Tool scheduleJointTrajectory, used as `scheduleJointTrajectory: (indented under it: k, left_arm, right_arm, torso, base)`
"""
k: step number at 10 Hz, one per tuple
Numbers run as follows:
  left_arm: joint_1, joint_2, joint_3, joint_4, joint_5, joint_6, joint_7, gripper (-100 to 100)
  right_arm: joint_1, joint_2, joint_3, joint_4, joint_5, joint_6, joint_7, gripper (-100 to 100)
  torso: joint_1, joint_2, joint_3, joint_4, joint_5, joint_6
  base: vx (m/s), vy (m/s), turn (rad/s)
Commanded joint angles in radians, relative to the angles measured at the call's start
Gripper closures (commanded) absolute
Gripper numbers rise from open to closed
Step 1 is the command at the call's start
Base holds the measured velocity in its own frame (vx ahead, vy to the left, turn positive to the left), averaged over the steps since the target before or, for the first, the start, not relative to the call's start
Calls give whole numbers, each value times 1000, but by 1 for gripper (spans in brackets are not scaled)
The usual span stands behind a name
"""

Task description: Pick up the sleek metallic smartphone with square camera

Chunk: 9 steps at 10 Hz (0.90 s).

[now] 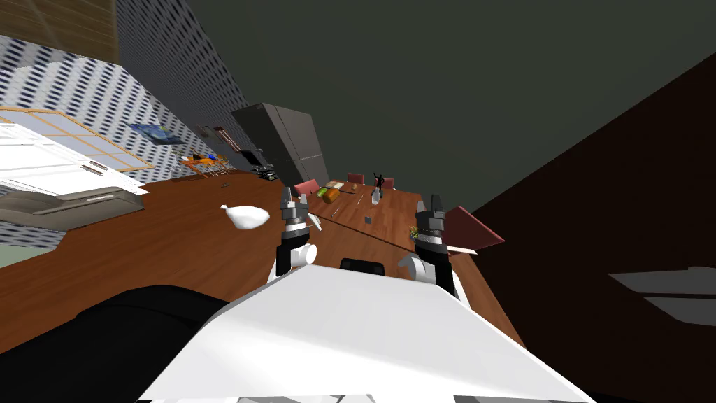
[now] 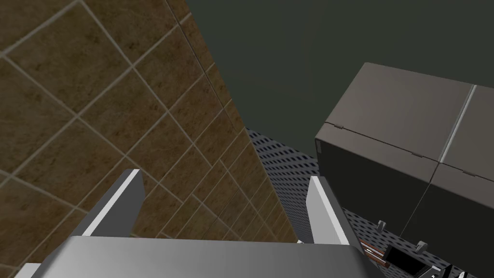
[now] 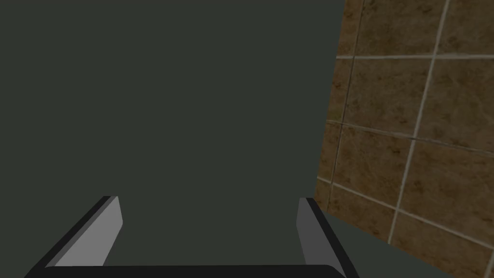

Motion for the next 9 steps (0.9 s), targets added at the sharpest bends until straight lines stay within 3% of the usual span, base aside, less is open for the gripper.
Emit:
scheduleJointTrajectory:
  k: [1,3,6,7,9]
  left_arm:
    - [0,0,0,0,0,0,0,0]
    - [0,0,0,0,0,0,0,0]
    - [0,0,0,0,0,0,0,0]
    - [0,0,0,0,0,0,0,0]
    - [0,0,0,0,0,0,0,0]
  right_arm:
    - [1,-31,2,14,6,-4,4,-100]
    - [2,-81,8,45,22,-14,13,-100]
    - [6,-165,22,120,60,-37,37,-100]
    - [6,-173,22,120,60,-37,37,-100]
    - [10,-238,33,187,96,-59,58,-100]
  torso:
    - [0,0,0,0,0,0]
    - [4,0,0,0,1,0]
    - [11,-1,-1,0,3,0]
    - [14,-1,0,0,3,0]
    - [8,-1,-1,0,2,0]
  base:
    - [-2,30,58]
    - [4,99,89]
    - [13,186,141]
    - [18,133,25]
    - [28,142,141]
